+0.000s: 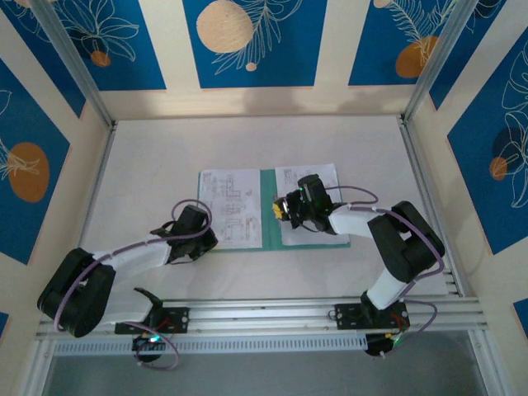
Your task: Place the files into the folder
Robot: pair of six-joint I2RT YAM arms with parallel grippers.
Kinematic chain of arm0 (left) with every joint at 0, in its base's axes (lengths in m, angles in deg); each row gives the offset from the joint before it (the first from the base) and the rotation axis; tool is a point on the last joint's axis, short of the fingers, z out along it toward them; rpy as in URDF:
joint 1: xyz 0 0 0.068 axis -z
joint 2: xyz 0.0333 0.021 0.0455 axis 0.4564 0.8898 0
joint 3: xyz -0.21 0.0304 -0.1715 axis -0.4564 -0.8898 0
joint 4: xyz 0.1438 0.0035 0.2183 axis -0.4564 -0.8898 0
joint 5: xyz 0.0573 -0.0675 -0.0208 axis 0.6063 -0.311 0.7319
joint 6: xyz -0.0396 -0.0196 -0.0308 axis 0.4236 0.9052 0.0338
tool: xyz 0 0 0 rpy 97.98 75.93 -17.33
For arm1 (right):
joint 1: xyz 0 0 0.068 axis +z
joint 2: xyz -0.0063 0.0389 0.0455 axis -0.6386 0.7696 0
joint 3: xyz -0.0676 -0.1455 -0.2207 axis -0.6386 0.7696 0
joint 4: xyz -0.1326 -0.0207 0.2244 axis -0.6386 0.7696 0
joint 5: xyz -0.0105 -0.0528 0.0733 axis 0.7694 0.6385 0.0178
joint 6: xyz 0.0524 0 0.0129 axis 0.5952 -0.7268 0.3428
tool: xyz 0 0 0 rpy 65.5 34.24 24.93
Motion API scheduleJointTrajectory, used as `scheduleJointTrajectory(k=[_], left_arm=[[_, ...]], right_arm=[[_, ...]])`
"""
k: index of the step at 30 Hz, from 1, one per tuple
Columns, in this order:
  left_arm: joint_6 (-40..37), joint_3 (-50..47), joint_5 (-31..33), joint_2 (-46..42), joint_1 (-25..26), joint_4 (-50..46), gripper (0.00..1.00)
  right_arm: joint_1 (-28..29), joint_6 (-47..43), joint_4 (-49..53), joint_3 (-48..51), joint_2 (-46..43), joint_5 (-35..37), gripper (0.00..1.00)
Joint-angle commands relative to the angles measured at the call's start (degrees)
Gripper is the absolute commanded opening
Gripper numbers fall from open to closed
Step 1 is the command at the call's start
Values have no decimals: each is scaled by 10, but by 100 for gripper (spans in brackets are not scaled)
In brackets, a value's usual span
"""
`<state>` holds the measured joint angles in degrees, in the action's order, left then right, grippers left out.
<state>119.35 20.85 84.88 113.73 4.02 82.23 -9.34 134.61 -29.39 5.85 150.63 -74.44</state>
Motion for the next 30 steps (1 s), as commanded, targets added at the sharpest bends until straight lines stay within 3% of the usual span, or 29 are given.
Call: scheduleJointTrajectory(k=[1, 17, 30], left_arm=[[-8, -5, 7, -3, 6, -17, 8], [-8, -5, 8, -5, 6, -18, 7], [3, -10, 16, -10, 6, -19, 6]], right_arm=[[-1, -7, 19, -14, 8, 5, 16], [1, -2, 18, -25, 20, 4, 15], [-2, -12, 51, -21, 13, 1, 0]])
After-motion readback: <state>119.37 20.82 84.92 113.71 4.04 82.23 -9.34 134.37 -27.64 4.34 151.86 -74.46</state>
